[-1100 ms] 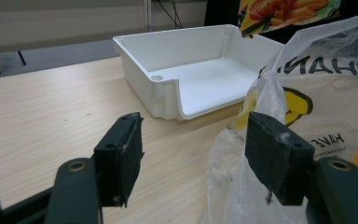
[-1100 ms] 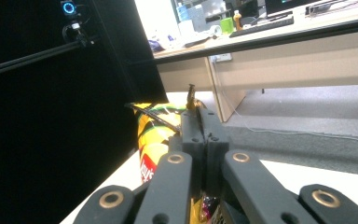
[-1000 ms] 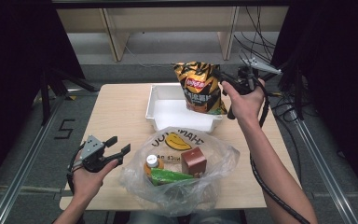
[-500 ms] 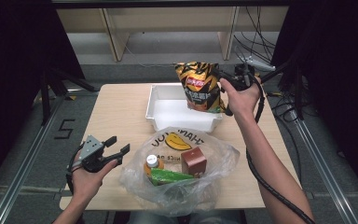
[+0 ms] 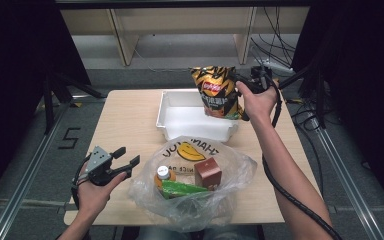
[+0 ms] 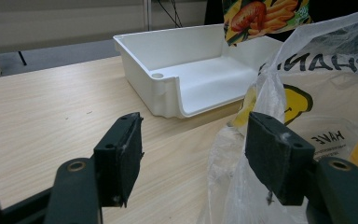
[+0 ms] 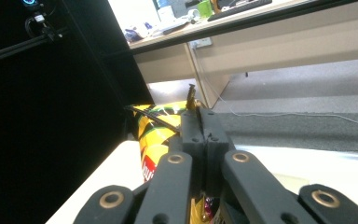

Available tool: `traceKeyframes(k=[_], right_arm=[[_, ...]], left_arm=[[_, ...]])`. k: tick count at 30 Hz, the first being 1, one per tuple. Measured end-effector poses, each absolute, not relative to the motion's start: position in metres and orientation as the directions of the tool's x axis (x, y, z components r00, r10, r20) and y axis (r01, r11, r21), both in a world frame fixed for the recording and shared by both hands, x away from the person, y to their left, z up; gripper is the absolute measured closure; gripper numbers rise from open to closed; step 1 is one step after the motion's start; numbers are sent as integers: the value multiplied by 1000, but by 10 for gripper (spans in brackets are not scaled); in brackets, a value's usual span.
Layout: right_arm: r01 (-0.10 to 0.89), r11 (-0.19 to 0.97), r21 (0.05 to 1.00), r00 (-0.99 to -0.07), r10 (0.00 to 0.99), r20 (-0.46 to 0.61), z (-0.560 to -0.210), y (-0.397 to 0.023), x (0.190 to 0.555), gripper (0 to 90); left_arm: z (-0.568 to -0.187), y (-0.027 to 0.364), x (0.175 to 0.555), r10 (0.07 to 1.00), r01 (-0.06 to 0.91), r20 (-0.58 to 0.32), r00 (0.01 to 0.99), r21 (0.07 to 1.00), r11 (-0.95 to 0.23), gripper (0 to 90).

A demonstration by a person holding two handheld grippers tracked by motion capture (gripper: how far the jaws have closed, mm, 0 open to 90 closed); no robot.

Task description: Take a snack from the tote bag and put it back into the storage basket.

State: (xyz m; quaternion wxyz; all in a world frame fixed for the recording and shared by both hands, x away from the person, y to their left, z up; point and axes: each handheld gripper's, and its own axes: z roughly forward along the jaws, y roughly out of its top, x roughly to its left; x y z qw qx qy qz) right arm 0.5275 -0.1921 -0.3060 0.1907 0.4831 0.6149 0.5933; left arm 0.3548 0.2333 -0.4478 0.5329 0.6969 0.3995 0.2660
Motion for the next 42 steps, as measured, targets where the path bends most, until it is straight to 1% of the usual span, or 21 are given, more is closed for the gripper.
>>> traceKeyframes(k=[2,6,18,19,20,21,24,25,29,31,32,37,41,42], right_arm=[[379,-179,908,-452,820,351,-306,-190,528,900],[370,-166,914,-461,821,336,-306,-189,532,900],[389,-173,905,-438,829,347,-310,-189,544,900],[389,-180,904,-432,831,351,-311,-189,544,900],[409,-199,891,-419,826,377,-311,-188,543,900],[395,-184,900,-433,827,359,-312,-189,545,900],[392,-182,902,-433,828,356,-314,-189,548,900],[408,-193,892,-424,825,373,-313,-188,547,900],[396,-175,901,-431,831,351,-312,-186,550,900],[413,-190,891,-423,826,372,-311,-183,550,900],[397,-174,901,-435,829,351,-312,-183,553,900],[398,-146,906,-439,837,328,-311,-180,558,900],[401,-139,905,-440,838,323,-311,-177,562,900],[414,-153,897,-432,835,341,-310,-175,562,900]], left_arm=[[-448,233,355,841,272,-53,539,956,-114,358],[-448,234,355,841,269,-49,539,956,-117,358],[-449,235,354,845,271,-55,533,956,-109,357],[-449,234,355,845,272,-54,532,956,-110,357],[-449,234,355,845,273,-54,532,956,-110,357],[-449,234,354,845,272,-54,533,956,-110,357],[-449,233,356,839,264,-58,541,959,-103,357],[-450,233,356,839,264,-59,540,959,-103,357],[-449,233,355,844,270,-55,534,957,-108,357],[-449,233,354,844,271,-57,533,957,-107,357],[-449,233,354,844,272,-58,533,956,-106,357],[-449,234,355,845,272,-53,533,956,-111,357],[-448,234,355,844,268,-55,533,957,-107,357],[-448,234,355,844,268,-54,534,957,-108,356]])
